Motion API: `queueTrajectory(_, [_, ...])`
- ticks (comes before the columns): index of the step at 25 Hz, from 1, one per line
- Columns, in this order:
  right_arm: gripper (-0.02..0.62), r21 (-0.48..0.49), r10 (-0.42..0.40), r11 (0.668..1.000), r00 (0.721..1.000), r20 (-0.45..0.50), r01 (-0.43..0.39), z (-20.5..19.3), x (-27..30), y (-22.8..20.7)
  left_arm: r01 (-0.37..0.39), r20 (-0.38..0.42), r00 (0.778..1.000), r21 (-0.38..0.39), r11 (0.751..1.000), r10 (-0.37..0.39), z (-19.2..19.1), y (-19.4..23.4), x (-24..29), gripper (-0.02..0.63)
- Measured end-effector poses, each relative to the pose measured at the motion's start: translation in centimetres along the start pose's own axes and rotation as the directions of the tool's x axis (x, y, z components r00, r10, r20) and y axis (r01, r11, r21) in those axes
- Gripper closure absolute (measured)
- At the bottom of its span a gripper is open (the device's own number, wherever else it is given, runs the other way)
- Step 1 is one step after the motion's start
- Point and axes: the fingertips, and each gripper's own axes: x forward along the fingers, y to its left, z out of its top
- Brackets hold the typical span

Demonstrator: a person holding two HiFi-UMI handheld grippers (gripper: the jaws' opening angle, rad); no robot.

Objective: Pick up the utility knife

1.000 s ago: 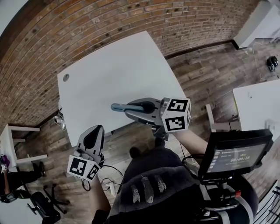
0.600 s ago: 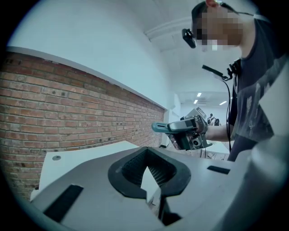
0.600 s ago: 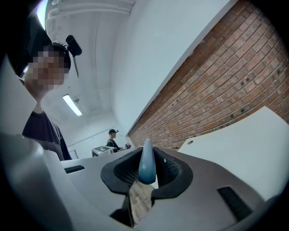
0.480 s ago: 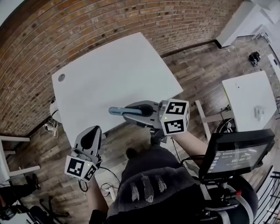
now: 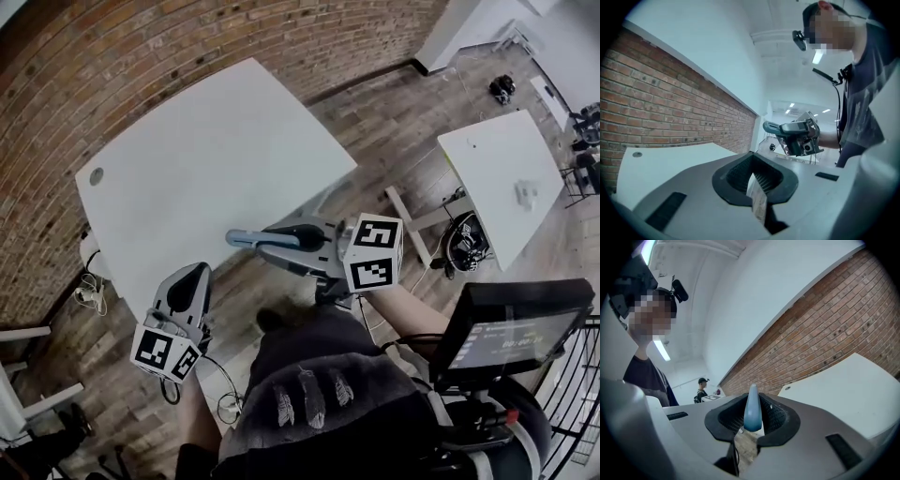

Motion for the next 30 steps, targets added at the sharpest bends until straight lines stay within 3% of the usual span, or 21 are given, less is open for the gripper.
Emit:
queueTrajectory(6, [0.528, 0.011, 0.012, 1.000, 0.993, 0.115, -0.014, 2.0, -1.8, 0.6, -0.010, 0.021, 1.000, 0.029, 1.000, 0.010, 2.4, -1.0, 0.0, 0.614])
queueTrajectory(14, [0.528, -0.001, 0.072, 0.997, 0.986, 0.149, -0.073, 3.4, -9.0, -0.8, -0.058, 0.031, 0.998, 0.038, 0.998, 0.057, 3.3, -7.3, 4.7, 0.615])
queueTrajectory(22, [0.528, 0.003, 0.148, 0.989, 0.976, 0.163, -0.150, 4.8, -11.3, -1.4, -0.098, 0.020, 0.995, 0.034, 0.995, 0.098, 3.0, -9.2, 7.0, 0.614])
queueTrajectory(30, [0.528, 0.013, 0.156, 0.987, 0.972, 0.177, -0.160, 5.3, -12.2, -2.3, -0.113, 0.019, 0.993, 0.046, 0.993, 0.112, 3.2, -9.2, 7.9, 0.615])
